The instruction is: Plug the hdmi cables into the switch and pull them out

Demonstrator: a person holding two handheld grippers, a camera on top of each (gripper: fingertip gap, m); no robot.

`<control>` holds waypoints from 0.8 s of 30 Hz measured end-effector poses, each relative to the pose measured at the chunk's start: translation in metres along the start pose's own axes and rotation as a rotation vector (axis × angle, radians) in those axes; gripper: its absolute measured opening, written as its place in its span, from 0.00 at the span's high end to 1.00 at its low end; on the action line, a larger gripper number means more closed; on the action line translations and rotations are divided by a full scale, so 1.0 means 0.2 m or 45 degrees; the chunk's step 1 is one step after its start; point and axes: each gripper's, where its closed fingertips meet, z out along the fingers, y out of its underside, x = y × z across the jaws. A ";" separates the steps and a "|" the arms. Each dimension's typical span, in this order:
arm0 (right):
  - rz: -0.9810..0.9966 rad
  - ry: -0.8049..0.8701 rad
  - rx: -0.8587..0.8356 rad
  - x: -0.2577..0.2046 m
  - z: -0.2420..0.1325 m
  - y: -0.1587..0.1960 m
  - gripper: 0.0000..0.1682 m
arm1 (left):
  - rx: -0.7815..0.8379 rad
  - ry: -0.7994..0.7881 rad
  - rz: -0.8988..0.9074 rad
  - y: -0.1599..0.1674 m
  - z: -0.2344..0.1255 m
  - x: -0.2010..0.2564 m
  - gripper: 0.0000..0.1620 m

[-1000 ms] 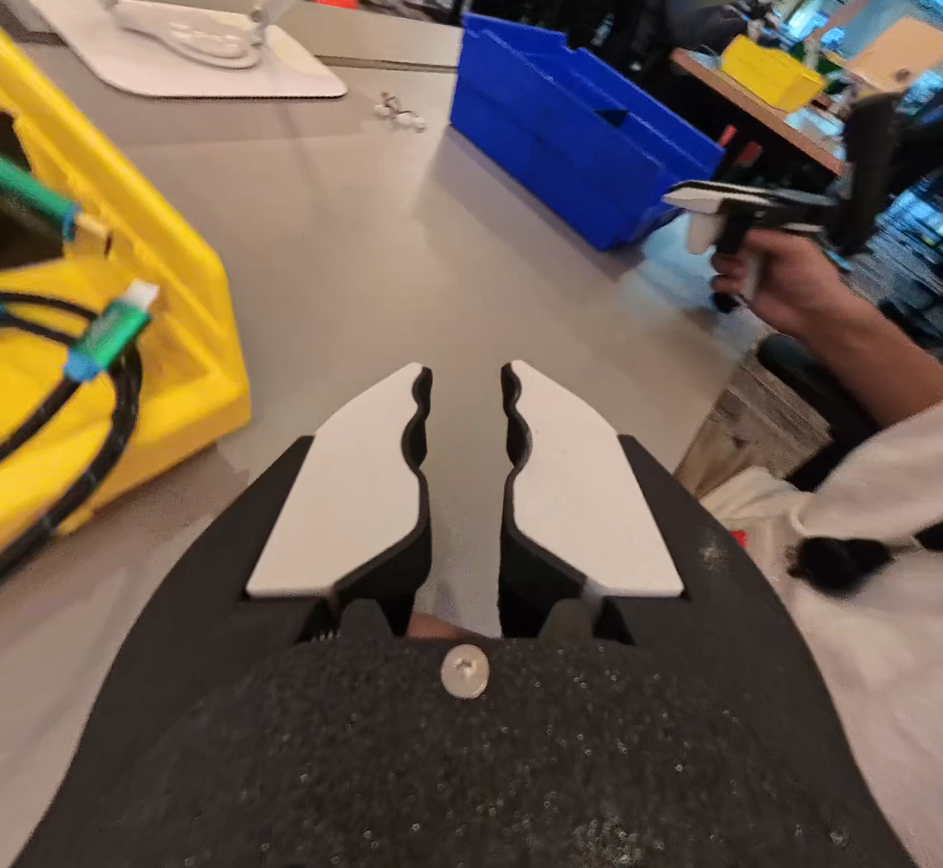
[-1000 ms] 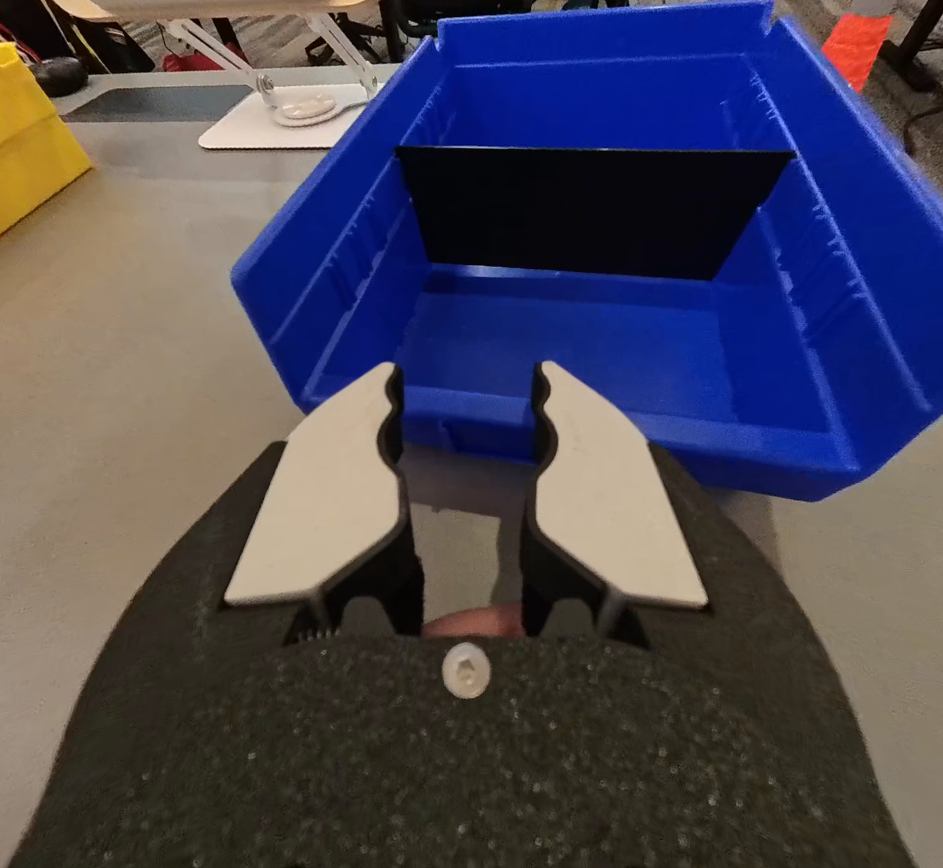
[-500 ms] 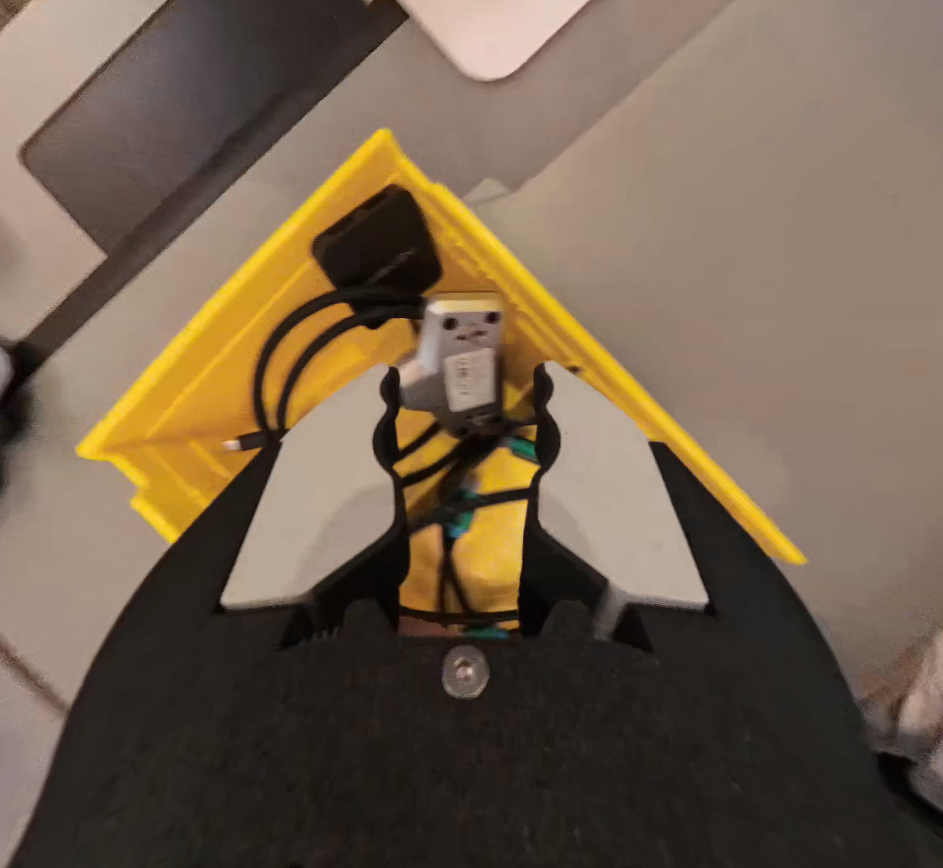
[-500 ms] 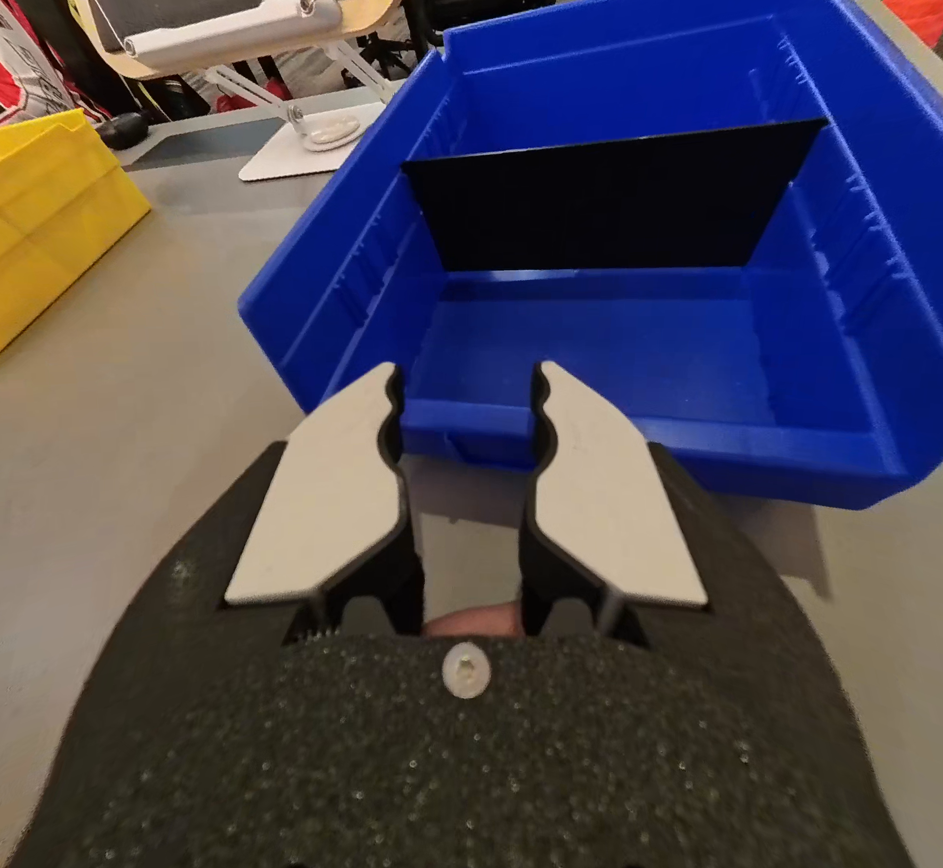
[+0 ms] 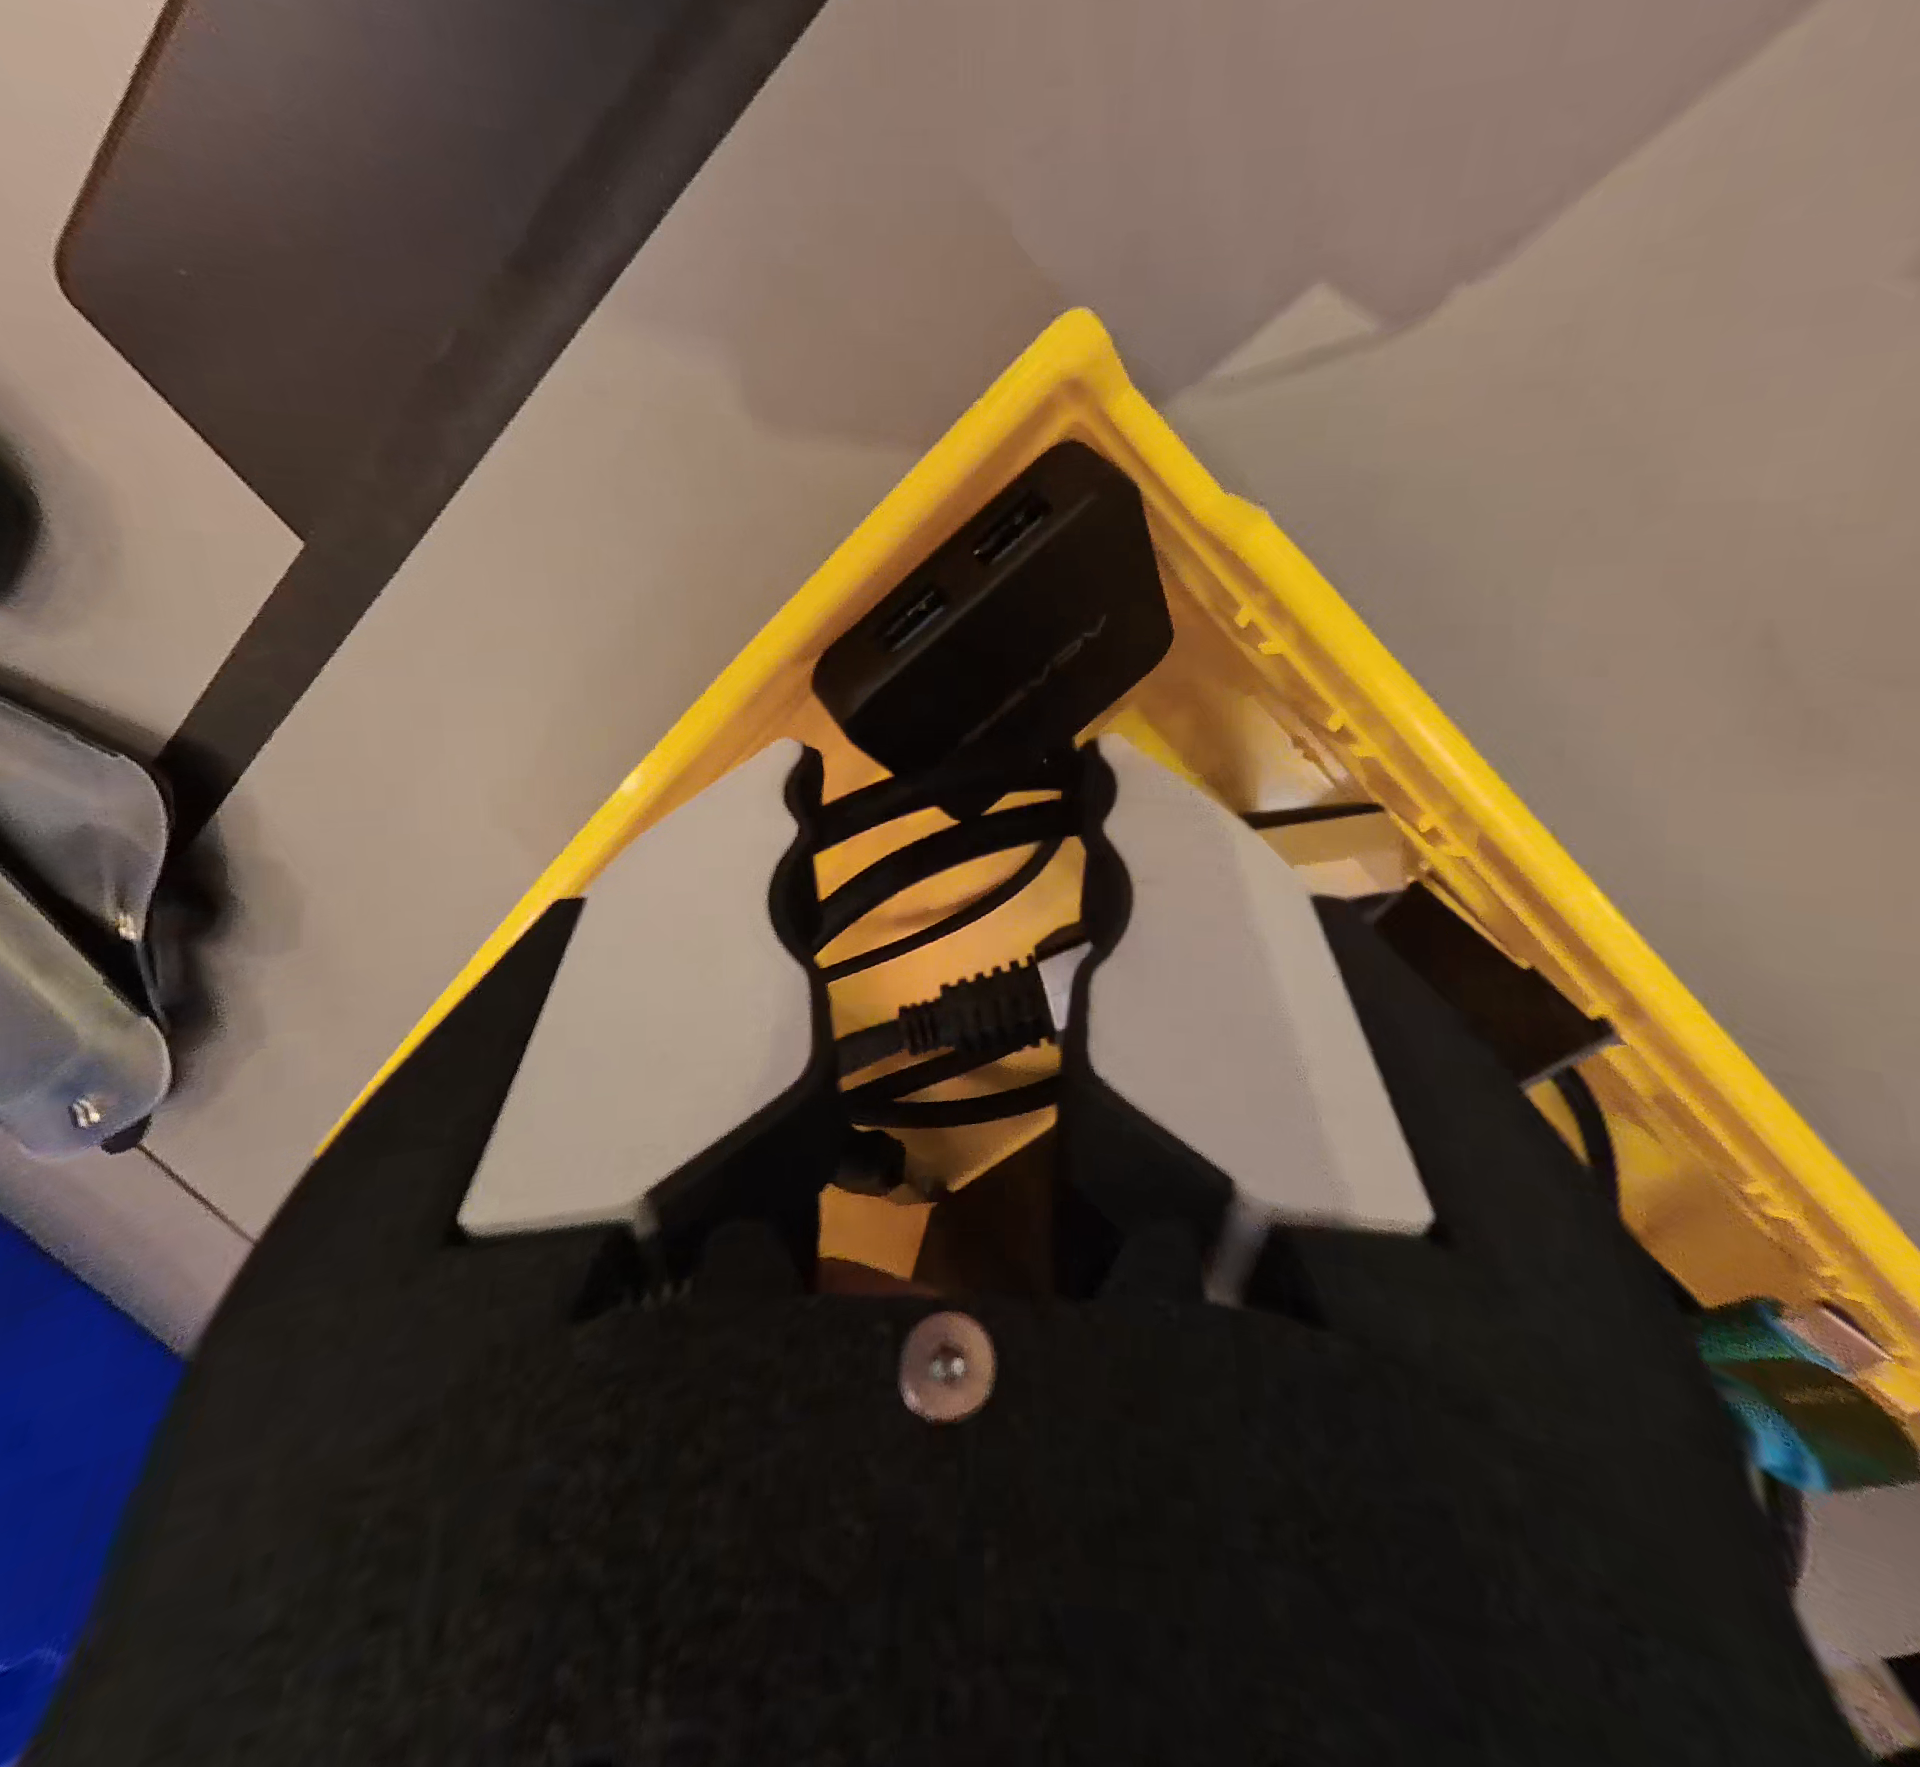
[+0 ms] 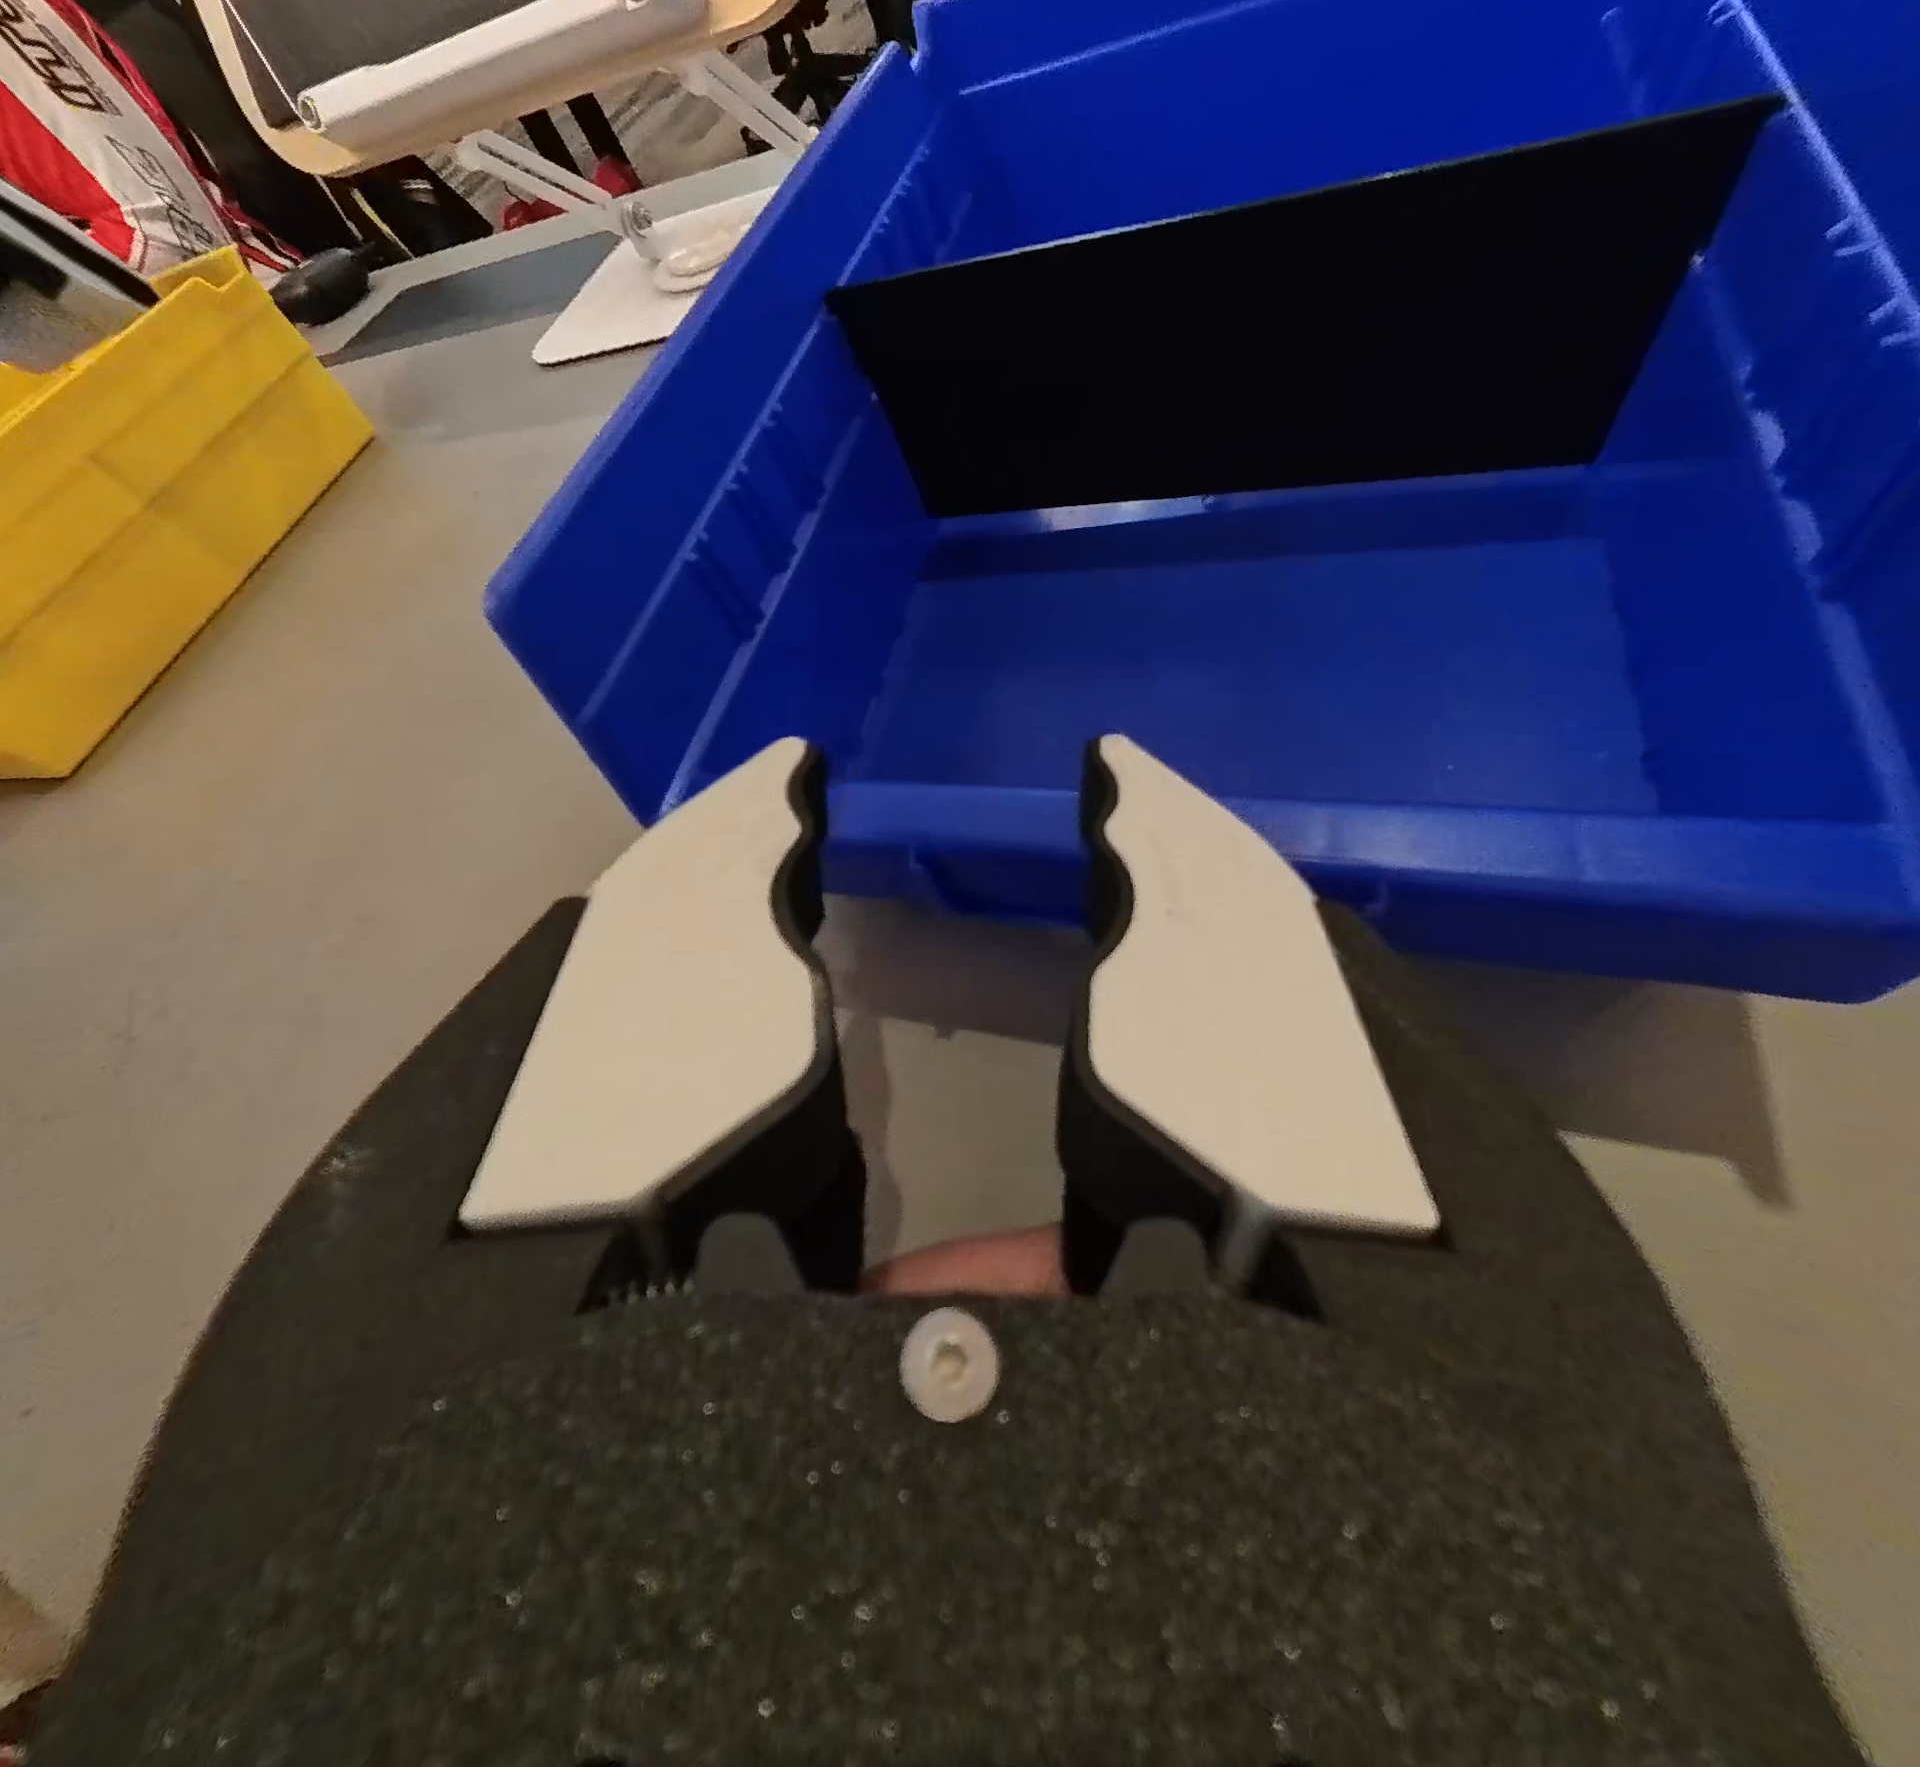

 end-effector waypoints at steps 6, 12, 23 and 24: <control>0.026 -0.037 0.000 -0.02 0.01 0.00 0.74 | -0.033 0.003 0.184 0.00 0.03 -0.01 0.74; 0.039 -0.064 -0.005 -0.04 0.01 0.00 0.75 | -0.151 0.034 0.263 0.03 0.06 -0.04 0.82; 0.050 -0.079 -0.006 -0.05 0.01 0.00 0.76 | 0.120 0.144 0.125 -0.01 0.03 -0.01 1.00; 0.051 -0.081 -0.007 -0.05 0.01 0.01 0.76 | 0.130 0.147 0.080 -0.01 0.03 -0.01 1.00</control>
